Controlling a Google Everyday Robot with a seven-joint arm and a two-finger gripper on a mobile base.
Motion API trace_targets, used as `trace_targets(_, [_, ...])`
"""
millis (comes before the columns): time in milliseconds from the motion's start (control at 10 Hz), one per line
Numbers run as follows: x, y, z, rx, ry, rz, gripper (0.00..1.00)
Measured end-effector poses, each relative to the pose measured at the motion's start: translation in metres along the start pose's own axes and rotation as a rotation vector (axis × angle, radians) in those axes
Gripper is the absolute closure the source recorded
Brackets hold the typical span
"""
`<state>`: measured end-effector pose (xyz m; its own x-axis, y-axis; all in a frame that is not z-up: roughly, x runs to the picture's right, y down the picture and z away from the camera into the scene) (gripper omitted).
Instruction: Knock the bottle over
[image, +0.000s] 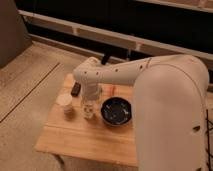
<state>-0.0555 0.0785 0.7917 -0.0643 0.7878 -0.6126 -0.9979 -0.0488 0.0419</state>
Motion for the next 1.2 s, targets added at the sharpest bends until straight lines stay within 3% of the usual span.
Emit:
trace_targets(100, [-0.021, -0.041, -0.010, 0.079, -0.023, 0.025, 0.35])
trace_targets(300, [-0.045, -0.094, -0.034, 0.212, -0.084, 0.086, 0.35])
trace_targets(500, [-0.063, -0.115, -0.068, 0.342, -0.192, 0.142, 0.35])
trace_targets(800, [-0.054, -0.064, -0.085, 0.365, -0.237, 0.061, 0.35])
trace_targets(1200, [-0.054, -0.065, -0.085, 0.367, -0.236, 0.063, 0.35])
